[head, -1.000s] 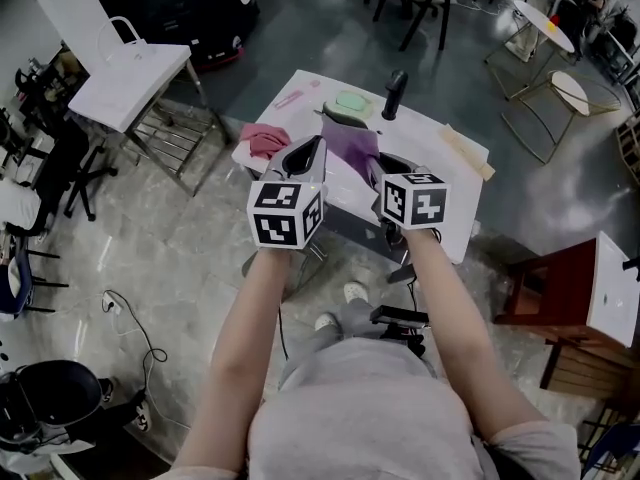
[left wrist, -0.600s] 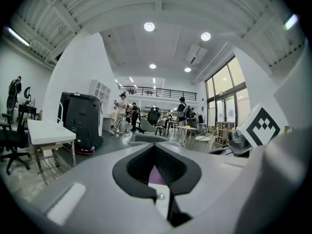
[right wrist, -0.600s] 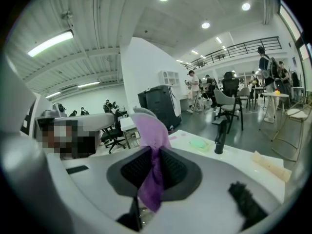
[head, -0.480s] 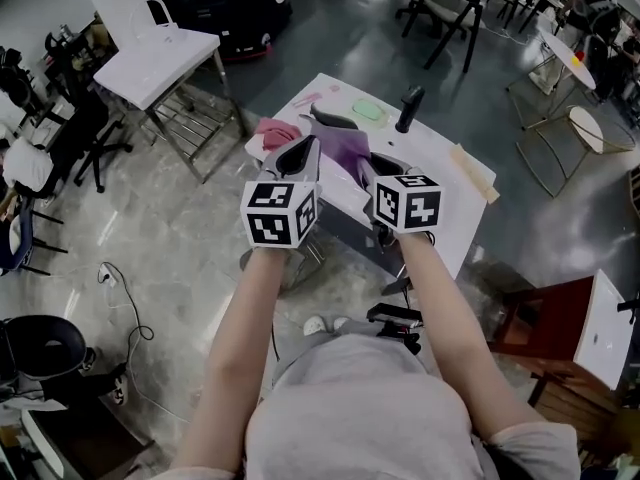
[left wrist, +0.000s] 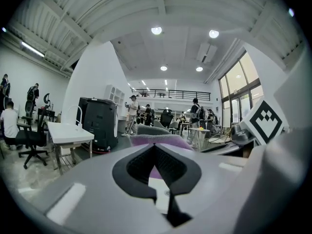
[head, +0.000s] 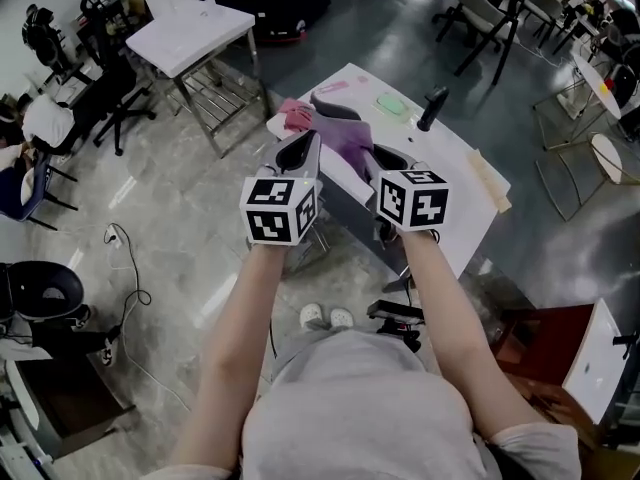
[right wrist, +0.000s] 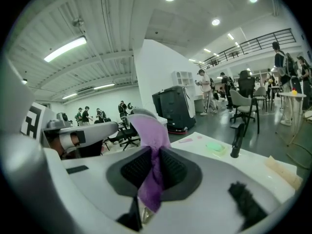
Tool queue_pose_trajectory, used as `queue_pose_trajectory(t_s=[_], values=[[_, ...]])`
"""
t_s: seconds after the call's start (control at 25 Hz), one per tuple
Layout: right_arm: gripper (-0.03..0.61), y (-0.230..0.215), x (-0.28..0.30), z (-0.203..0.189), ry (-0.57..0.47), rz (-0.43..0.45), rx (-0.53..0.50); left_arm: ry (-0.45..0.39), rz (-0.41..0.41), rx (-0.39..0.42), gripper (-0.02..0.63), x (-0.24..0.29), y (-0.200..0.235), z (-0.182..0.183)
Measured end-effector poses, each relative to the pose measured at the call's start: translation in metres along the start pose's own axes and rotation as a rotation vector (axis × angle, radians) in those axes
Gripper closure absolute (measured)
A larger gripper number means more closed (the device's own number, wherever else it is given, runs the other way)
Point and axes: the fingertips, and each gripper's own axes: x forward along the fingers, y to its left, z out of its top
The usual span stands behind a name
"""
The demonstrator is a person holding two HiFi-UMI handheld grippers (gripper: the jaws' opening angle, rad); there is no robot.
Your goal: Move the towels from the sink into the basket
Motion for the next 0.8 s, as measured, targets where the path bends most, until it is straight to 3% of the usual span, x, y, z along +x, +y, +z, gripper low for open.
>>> queue_pose_trajectory(t_s=[0.36,0.8], values=[[0.518,0.038,0.012,-0.006,0.015,0.095,-0.002,-0.023,0.111,-0.016,0.607,-0.041,0.027,-0.004],[0.518,0.075,0.044,-0.037,0.093,0.175,-0.004,0.018,0.220,-0.078,0.607,-0.078,0.066,-0.041]])
